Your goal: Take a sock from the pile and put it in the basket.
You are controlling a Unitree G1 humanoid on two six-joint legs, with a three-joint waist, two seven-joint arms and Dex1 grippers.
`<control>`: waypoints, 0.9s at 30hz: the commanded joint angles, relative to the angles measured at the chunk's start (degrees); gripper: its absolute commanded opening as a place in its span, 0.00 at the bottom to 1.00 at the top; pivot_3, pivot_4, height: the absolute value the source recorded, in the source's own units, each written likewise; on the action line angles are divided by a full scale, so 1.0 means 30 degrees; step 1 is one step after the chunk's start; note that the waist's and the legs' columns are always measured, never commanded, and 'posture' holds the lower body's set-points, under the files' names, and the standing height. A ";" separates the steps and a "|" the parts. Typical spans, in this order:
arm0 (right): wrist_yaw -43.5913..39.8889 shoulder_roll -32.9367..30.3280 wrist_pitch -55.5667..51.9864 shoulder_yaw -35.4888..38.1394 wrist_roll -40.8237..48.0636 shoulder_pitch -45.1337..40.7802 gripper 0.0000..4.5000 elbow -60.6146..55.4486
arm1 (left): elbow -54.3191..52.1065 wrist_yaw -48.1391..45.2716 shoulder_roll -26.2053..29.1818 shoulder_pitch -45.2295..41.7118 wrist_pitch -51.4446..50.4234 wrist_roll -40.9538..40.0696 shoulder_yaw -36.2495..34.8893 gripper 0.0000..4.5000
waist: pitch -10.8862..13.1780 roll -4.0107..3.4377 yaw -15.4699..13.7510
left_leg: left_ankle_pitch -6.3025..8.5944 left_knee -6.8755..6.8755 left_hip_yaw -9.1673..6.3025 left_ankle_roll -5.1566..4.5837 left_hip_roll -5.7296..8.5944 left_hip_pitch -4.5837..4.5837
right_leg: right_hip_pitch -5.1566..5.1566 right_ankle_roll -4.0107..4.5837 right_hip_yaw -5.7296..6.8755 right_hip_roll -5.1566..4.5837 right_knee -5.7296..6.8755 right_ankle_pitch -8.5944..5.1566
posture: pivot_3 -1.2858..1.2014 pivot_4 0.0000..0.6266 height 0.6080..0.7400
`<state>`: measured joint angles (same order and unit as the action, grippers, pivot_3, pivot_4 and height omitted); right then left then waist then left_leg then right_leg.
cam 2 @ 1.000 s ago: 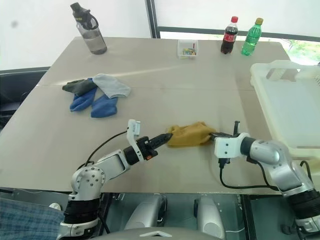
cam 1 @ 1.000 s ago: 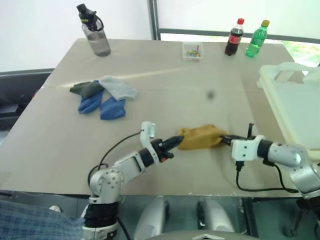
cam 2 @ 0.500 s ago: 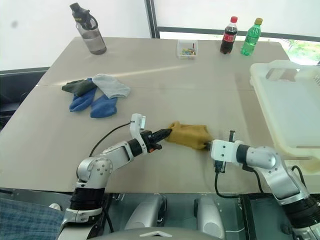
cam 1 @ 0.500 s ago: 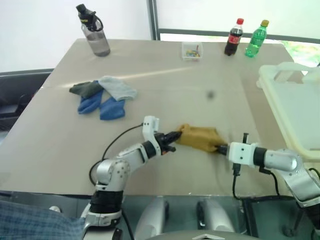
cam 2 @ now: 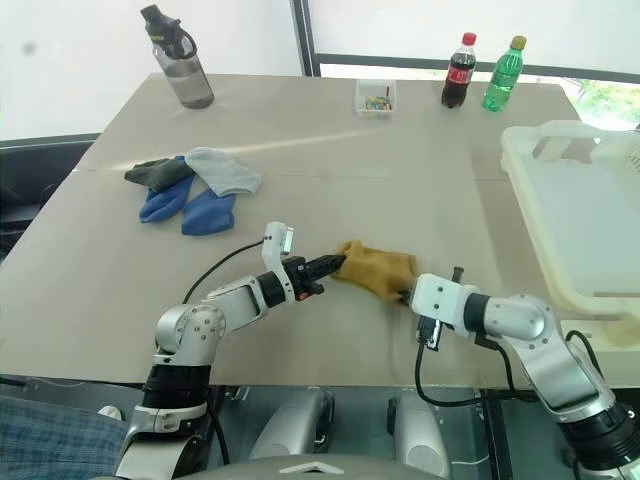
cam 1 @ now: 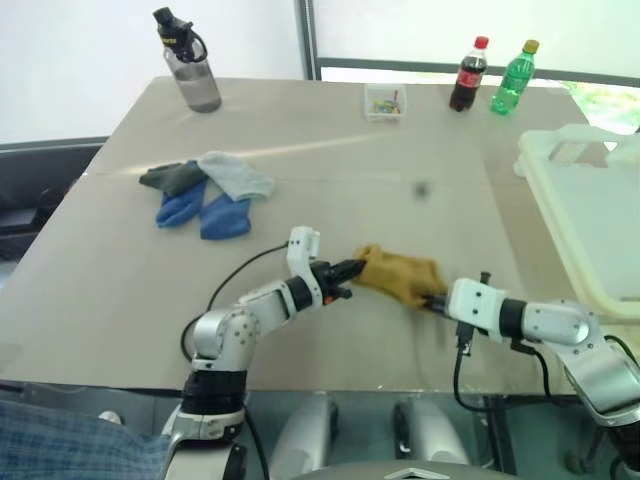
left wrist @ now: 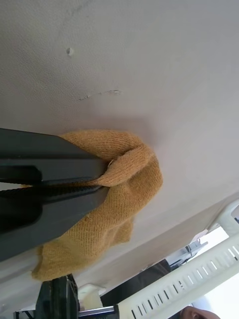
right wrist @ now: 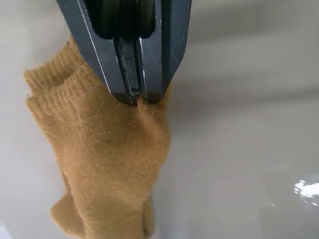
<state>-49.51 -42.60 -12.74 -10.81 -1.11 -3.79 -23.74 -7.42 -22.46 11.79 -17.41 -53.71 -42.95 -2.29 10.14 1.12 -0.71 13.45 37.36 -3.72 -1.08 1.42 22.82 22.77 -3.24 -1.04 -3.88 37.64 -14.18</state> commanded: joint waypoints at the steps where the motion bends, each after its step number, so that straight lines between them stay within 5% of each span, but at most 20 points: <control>1: -0.0343 -0.1085 0.1096 0.0917 -0.0226 -0.0258 0.01 -0.0699 | -0.0909 0.0001 -0.0127 0.0036 0.0010 -0.0179 -0.0133 0.00 | 0.0001 0.0001 -0.0002 | 0.0000 0.0000 -0.0002 0.0000 0.0000 0.0001 | 0.0000 0.0000 0.0003 0.0000 -0.0001 0.0000 | 0.52 0.24 1.00; 13: -0.0475 -0.2417 0.2303 0.1124 -0.1108 -0.0391 0.01 -0.0739 | -0.0918 -0.0011 -0.0303 0.0006 0.0095 -0.0008 0.0064 0.00 | 0.0002 0.0004 -0.0012 | 0.0000 0.0000 -0.0002 0.0000 -0.0001 0.0007 | 0.0000 -0.0001 0.0005 -0.0003 -0.0005 0.0000 | 0.52 0.24 1.00; 14: -0.0453 -0.2320 0.2290 0.1046 -0.1111 -0.0335 0.12 -0.0686 | -0.0908 -0.0018 -0.0317 0.0003 0.0101 0.0002 0.0073 0.00 | 0.0002 0.0004 -0.0012 | 0.0000 0.0000 -0.0001 0.0001 0.0001 0.0009 | 0.0000 -0.0001 0.0004 -0.0006 -0.0007 0.0000 | 0.52 0.24 1.00; 16: -0.0639 -0.2214 0.2097 0.0866 -0.0882 -0.0086 0.15 -0.0623 | -0.0914 -0.0025 -0.0336 0.0038 0.0103 0.0025 0.0113 0.00 | 0.0003 0.0005 -0.0015 | 0.0000 0.0000 -0.0001 0.0000 0.0001 0.0009 | -0.0001 -0.0001 0.0004 -0.0008 -0.0010 0.0000 | 0.52 0.24 1.00; 20: -0.1654 -0.2822 0.1643 0.1347 0.0010 0.0575 0.50 -0.0997 | -0.0938 -0.0014 -0.0350 0.0132 0.0077 0.0049 0.0128 0.00 | 0.0003 0.0005 -0.0027 | 0.0000 0.0000 -0.0003 0.0000 0.0001 0.0010 | -0.0001 0.0000 0.0005 -0.0008 -0.0010 0.0000 | 0.52 0.24 1.00; 27: -0.0587 -0.0623 -0.2002 0.3162 0.4031 -0.1839 0.50 -0.2098 | -0.1093 0.0007 -0.0418 0.0426 0.0040 0.0060 0.0130 0.00 | 0.0006 0.0001 0.0108 | 0.0000 0.0002 0.0007 0.0000 -0.0021 -0.0001 | 0.0000 0.0001 -0.0014 0.0012 0.0004 0.0002 | 0.52 0.24 1.00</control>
<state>-52.68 -45.14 -16.88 -3.17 8.40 -8.06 -27.32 -8.48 -22.22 10.67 -16.47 -53.73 -42.37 -1.83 10.15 1.12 -0.39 13.45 37.36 -3.70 -1.08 1.35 22.77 22.76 -3.24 -1.07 -3.84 37.67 -14.18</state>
